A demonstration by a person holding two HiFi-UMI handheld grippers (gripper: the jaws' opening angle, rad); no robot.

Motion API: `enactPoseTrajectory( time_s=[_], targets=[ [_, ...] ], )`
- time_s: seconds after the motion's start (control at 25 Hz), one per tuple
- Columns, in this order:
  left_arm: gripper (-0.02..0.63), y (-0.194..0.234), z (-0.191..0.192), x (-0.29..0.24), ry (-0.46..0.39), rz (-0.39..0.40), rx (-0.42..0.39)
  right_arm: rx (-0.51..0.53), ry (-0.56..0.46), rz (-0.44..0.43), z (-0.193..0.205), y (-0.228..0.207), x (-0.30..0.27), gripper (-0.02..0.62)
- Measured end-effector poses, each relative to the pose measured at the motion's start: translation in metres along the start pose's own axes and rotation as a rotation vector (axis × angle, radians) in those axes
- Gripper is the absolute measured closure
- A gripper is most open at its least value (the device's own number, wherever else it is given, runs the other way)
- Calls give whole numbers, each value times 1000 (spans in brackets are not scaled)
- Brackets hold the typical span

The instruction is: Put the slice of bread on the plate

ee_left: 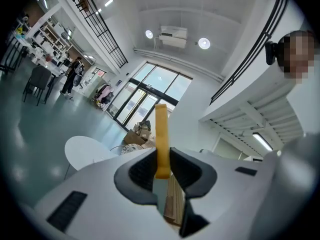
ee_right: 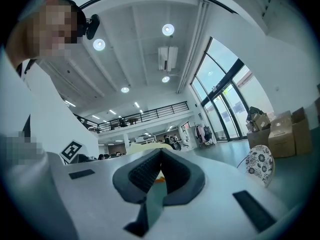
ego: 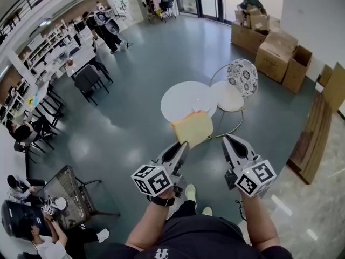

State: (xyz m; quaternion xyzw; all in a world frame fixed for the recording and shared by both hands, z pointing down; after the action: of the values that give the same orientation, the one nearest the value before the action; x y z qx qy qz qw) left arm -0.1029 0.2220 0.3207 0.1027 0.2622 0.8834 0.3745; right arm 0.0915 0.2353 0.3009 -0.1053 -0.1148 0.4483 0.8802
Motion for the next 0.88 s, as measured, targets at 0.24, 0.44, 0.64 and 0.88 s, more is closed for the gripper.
enactPoseTrajectory(
  time_s=[0.24,0.44,0.64,0.88],
  targets=[
    [522,31,-14,-34,17,30,7,8,2,27,1,-21,-35,589],
    [522,66,-37,-69,34,61,3,3,0,58,-2,-45,-79,589],
    [522,106,-58,-102,58,96,14,11,-2,99,0,-61,-121,589],
    [522,147,-72,-137,93,136,26,14,-11,156,2,-82,-161,589]
  ],
)
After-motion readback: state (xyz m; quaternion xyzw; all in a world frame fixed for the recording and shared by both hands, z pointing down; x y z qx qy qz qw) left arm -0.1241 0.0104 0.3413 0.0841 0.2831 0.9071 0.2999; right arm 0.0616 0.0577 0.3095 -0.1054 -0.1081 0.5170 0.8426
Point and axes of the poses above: the fingertips, and each gripper's own axes: x backward along the fingers, y to its left, z out of its underside, the point moved 5 cm from there along x, backward along the fingers, and after that the axes turned 3 degrees about z, right-handed, at the moved point
